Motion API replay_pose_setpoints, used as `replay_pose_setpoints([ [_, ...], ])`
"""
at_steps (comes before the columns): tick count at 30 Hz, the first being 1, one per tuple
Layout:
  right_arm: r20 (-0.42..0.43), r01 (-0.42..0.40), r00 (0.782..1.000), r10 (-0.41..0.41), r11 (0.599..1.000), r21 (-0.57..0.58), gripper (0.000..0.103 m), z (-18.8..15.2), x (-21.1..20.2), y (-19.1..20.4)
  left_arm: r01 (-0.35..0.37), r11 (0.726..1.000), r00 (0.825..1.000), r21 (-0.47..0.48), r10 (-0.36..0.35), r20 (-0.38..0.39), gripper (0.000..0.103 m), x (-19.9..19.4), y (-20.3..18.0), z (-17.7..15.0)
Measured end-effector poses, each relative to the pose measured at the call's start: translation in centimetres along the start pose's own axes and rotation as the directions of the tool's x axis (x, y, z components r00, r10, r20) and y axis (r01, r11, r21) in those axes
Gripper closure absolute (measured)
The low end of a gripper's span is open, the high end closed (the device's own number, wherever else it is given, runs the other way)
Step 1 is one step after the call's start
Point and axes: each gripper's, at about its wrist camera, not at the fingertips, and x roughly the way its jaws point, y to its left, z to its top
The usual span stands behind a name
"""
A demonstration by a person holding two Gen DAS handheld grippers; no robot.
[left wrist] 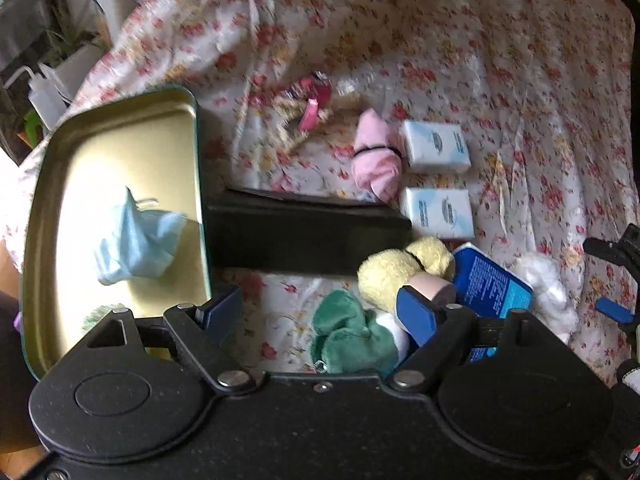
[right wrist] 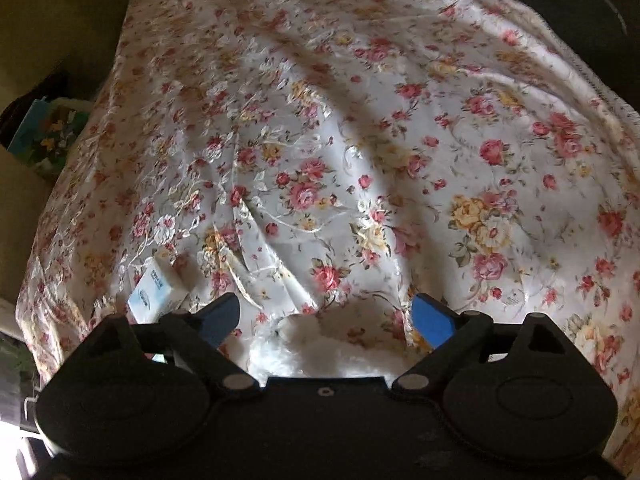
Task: Organize soft objects
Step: 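Reach the left tool to the green cloth while the right tool grasps the white plush lamb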
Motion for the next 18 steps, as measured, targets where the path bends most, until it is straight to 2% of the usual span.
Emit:
replay_pose_setpoints([
  [5, 0.01, -0.035, 0.999, 0.036, 0.997, -0.071, 0.01, 0.1, -0.1, 0.7, -0.001, 0.999, 0.996, 0.034, 0.004, -0.084, 0.025, 2.0, -1.2, -0.7],
  [9, -0.034, -0.075, 0.997, 0.071, 0.988, -0.137, 0.01, -0.4, 0.4, 2.0, 0.012, 0.998, 0.991, 0.068, -0.003, -0.133, 0.032, 3.2, -2.2, -1.6],
  [15, -0.088, -0.036, 0.996, 0.019, 0.98, -0.197, 0.01, -0.9, 1.9, 3.0, 0.005, 0.997, 0.986, 0.081, 0.008, -0.169, 0.032, 4.2, -2.9, -2.0],
  [18, -0.132, -0.018, 0.991, -0.01, 0.977, -0.213, 0.019, -1.0, 2.7, 3.1, 0.002, 0.997, 0.984, 0.075, 0.012, -0.179, 0.032, 4.5, -2.8, -2.0],
])
